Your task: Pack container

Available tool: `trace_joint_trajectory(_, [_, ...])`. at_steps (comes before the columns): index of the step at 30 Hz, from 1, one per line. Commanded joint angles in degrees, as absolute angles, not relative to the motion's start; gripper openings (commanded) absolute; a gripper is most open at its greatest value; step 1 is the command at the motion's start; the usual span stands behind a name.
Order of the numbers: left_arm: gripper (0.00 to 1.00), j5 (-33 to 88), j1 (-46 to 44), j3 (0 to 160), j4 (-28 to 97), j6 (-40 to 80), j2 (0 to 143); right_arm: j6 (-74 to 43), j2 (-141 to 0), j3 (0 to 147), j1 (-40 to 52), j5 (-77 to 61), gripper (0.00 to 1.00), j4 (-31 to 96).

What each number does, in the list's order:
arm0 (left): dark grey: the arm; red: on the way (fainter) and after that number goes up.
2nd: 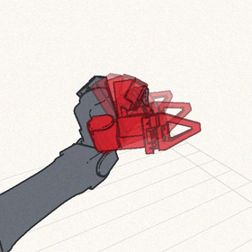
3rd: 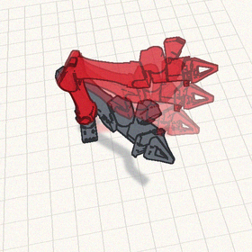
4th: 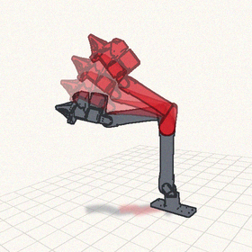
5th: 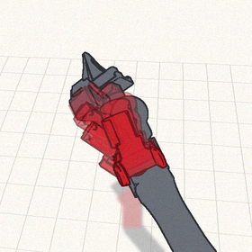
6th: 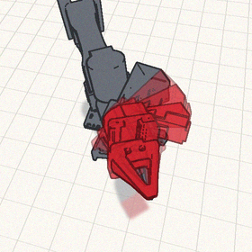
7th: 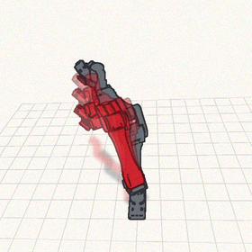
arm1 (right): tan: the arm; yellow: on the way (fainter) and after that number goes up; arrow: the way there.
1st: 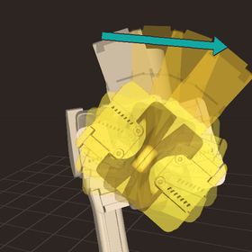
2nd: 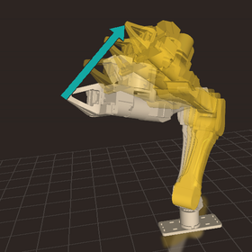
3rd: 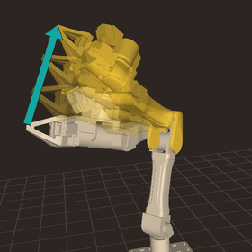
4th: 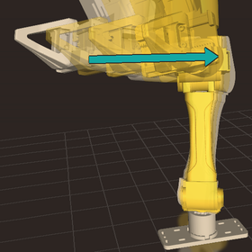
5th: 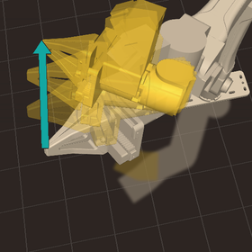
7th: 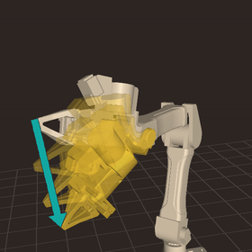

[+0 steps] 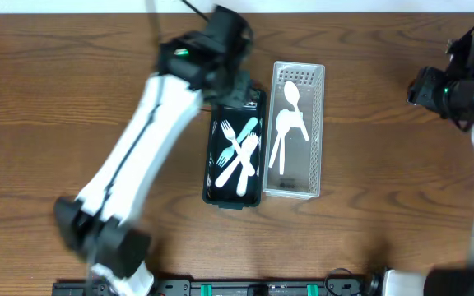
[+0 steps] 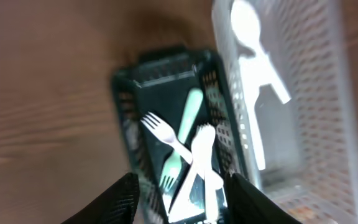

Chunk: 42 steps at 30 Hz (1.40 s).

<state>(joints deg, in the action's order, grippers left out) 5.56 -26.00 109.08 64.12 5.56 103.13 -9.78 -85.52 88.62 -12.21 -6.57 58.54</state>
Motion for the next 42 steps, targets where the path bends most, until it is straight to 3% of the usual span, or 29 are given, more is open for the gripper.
trace_joint_trajectory(1, [0.48,3.0,-23.4,111.2,66.4,5.0,94.2,-4.0,-77.0,88.9,-9.3,-9.6,0.63,58.7])
trace_joint_trajectory(8, [0.47,-13.1,-20.3,111.1,79.4,0.4,80.1,3.2,-63.1,88.9,-4.1,-12.1,0.64,62.7])
trace_joint_trajectory(15, [0.47,-14.6,-20.2,111.1,86.9,3.0,66.3,5.0,-49.7,88.9,-2.7,-12.1,0.68,67.5])
trace_joint_trajectory(16, [0.47,-14.9,-20.2,111.1,87.2,3.7,64.9,5.0,-48.1,88.9,-2.7,-12.1,0.7,67.8])
trace_joint_trajectory(18, [0.48,-15.2,-20.2,111.1,87.3,4.4,61.1,5.0,-44.9,88.9,-2.7,-12.1,0.86,68.3])
trace_joint_trajectory(19, [0.55,-15.5,-20.2,111.1,87.4,4.4,59.6,5.0,-43.8,88.9,-2.7,-12.1,0.99,68.5])
trace_joint_trajectory(22, [0.95,-19.1,-20.2,111.1,87.8,4.4,55.9,4.8,-40.8,88.9,-2.7,-12.1,0.99,69.4])
trace_joint_trajectory(23, [0.98,-19.9,-20.2,111.1,87.9,4.4,55.0,4.8,-40.2,88.9,-2.7,-12.1,0.99,69.7])
trace_joint_trajectory(42, [0.98,-20.2,-20.2,111.1,91.1,4.4,52.4,4.8,-39.0,88.9,-2.7,-12.1,0.99,79.8])
